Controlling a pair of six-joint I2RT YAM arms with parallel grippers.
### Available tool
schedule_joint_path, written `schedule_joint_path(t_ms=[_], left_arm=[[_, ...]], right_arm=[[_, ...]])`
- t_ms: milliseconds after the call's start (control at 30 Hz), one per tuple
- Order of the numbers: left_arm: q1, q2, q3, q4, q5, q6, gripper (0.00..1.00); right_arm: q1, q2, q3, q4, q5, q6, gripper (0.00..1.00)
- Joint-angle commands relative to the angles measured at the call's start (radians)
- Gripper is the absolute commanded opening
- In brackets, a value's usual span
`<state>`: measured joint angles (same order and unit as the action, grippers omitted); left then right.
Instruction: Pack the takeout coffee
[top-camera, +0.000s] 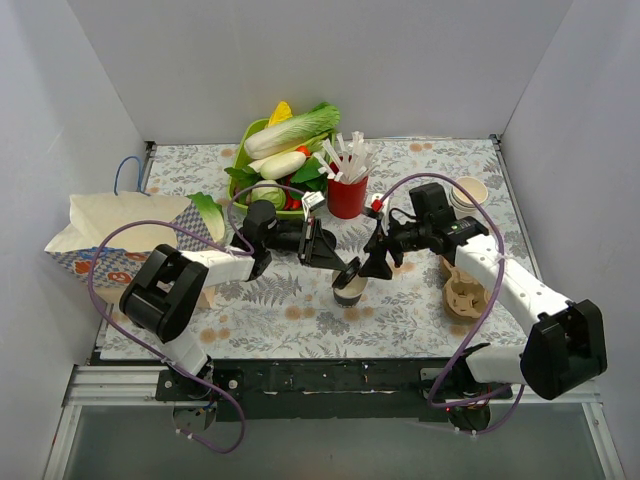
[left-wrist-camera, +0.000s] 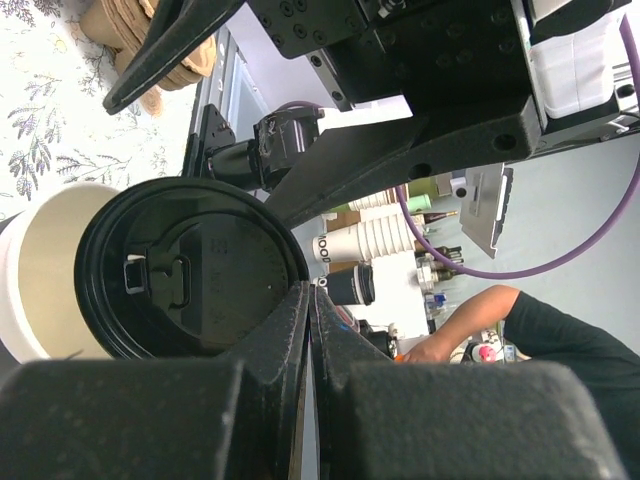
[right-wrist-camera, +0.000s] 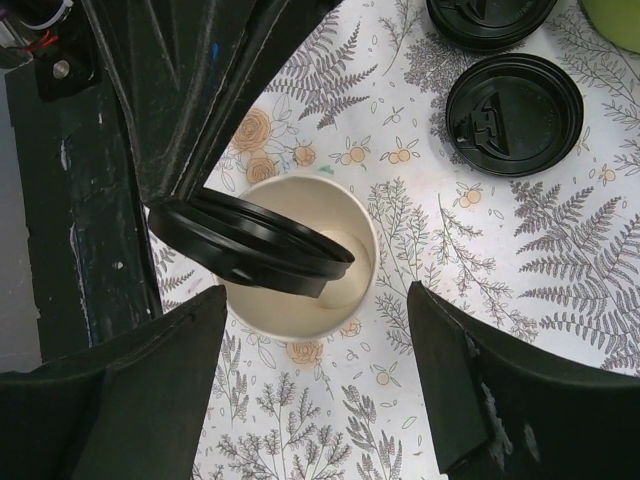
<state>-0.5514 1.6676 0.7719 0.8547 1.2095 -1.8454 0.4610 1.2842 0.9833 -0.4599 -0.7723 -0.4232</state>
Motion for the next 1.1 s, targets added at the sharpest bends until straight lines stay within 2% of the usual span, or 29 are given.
schedule_joint_path(t_ms=[0,233,300,400,633,833,867,1067], left_arm=[[0.010,0.007,0.003,0.044,0.024,-0.018,0.00],[0.015,0.018,0.007,0.009,0.019,-0.008,0.05],[0.013,0.020,0.017,-0.035,0.019,0.024,0.10],[0.016,0.021,0.018,-0.048,0.016,0.026,0.24],[0.036,-0.012,0.024,-0.112,-0.013,0.063,0.41],[0.064,-0.040,0.070,-0.262,-0.040,0.150,0.48],[0.068,-0.046,0.078,-0.332,-0.063,0.172,0.50],[0.082,-0.092,0.130,-0.541,-0.129,0.354,0.52]], right_arm=[[0.018,0.017,0.028,0.024,-0.001,-0.014,0.80],[0.039,0.050,0.051,0.041,0.044,-0.003,0.80],[0.041,0.055,0.057,0.040,0.047,-0.002,0.80],[0.044,0.063,0.058,0.041,0.047,-0.002,0.80],[0.051,0.076,0.066,0.049,0.048,0.008,0.80],[0.059,0.102,0.087,0.056,0.051,0.014,0.80],[0.061,0.106,0.092,0.056,0.051,0.014,0.80],[0.073,0.138,0.121,0.059,0.053,0.015,0.80]])
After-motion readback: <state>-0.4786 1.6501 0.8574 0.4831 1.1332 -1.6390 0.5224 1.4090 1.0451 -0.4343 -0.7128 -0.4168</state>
